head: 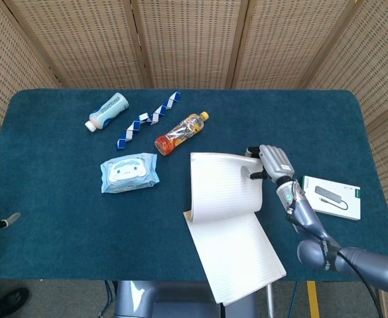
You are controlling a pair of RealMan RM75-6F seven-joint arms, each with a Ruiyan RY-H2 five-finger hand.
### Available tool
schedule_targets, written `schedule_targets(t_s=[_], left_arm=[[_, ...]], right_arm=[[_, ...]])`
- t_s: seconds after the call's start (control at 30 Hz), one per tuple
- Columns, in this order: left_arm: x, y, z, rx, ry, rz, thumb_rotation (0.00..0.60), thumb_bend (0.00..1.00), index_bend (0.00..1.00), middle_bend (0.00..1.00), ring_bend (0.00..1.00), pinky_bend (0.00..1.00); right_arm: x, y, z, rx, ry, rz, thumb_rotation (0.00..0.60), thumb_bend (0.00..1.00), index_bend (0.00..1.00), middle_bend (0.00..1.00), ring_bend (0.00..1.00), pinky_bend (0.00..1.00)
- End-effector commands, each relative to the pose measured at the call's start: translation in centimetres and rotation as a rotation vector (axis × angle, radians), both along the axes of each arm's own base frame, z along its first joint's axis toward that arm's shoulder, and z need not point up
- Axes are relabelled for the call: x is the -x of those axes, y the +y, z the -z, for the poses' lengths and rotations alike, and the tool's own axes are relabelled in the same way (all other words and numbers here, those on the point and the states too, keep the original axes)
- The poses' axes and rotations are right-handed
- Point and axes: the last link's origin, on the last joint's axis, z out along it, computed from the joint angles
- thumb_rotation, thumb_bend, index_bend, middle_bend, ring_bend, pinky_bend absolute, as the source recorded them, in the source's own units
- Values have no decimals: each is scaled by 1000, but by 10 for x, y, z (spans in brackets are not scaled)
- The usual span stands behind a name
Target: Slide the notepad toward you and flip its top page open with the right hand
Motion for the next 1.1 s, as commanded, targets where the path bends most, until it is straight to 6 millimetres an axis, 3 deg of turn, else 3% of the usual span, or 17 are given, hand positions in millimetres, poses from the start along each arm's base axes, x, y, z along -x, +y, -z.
schedule_targets(t_s=[0.03,0.27,0.6,0.63,0.7,0.73,0.77,0.87,1.1], left_arm=[[2,3,0,6,0,-10,600,0,0,0,0,0],[8,8,-2,-1,-7,-41,600,0,0,0,0,0],[17,17,-5,-8,-17,-94,600,0,0,0,0,0],[17,17,-5,-8,-17,-96,600,0,0,0,0,0],[18,18,-5,-8,-16,-102,600,0,0,0,0,0],[18,19,-5,-8,-16,-105,600,0,0,0,0,0],[18,20,-5,-8,-16,-106,600,0,0,0,0,0],[19,21,-4,-6,-15,-112,600,0,0,0,0,0],[18,21,-3,-7,-12,-111,600,0,0,0,0,0]], right_arm=[[-11,-25,18,11,11,44,600,556,639,600,499,464],[-12,-51,29,43,22,104,600,556,639,604,499,464],[-37,-86,40,83,-9,104,600,535,639,600,498,464],[-39,-87,41,81,-13,97,600,418,590,539,453,447],[-45,-87,44,63,-44,72,600,141,329,266,224,307],[-48,-87,45,48,-78,65,600,21,143,101,82,184],[-49,-87,45,43,-99,61,600,0,31,9,3,79],[-55,-88,43,63,-166,39,600,0,0,0,0,0],[-66,-86,28,207,-168,-114,600,0,0,0,0,0]])
